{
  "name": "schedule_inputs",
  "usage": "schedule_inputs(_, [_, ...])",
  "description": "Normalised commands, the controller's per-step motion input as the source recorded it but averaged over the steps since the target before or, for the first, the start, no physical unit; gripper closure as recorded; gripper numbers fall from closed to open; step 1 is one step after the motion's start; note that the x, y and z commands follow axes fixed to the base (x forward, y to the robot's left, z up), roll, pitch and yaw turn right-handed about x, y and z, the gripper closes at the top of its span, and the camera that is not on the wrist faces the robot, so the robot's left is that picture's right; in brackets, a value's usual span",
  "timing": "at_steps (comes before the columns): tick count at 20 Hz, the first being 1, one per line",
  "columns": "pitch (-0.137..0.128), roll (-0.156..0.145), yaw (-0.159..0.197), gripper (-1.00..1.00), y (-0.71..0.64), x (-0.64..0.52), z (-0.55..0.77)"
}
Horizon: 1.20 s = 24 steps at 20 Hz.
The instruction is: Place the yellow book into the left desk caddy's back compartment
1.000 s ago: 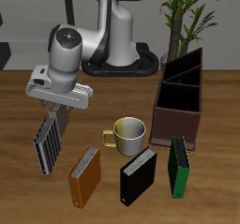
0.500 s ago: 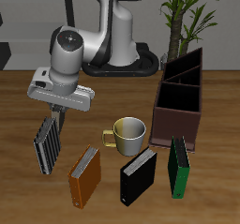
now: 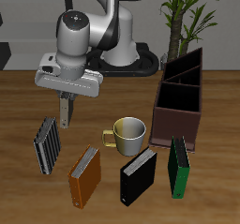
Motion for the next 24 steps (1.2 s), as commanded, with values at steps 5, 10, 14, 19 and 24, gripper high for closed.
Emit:
schedule_inputs(5, [-0.054,0.031,0.023,1.0,0.27,-0.19,0.47])
schedule_inputs(10, [-0.025,0.019,-0.019,1.0,0.33,-0.31,0.48])
schedule_inputs(14, [-0.032,0.019,0.01,1.0,0.46,-0.32,0.46])
schedule_inputs(19, [-0.038,-0.005,-0.021,1.0,0.52,-0.33,0.37])
schedule_inputs(24, [-0.017,-0.014,-0.044,1.0,0.43,-0.21,0.17])
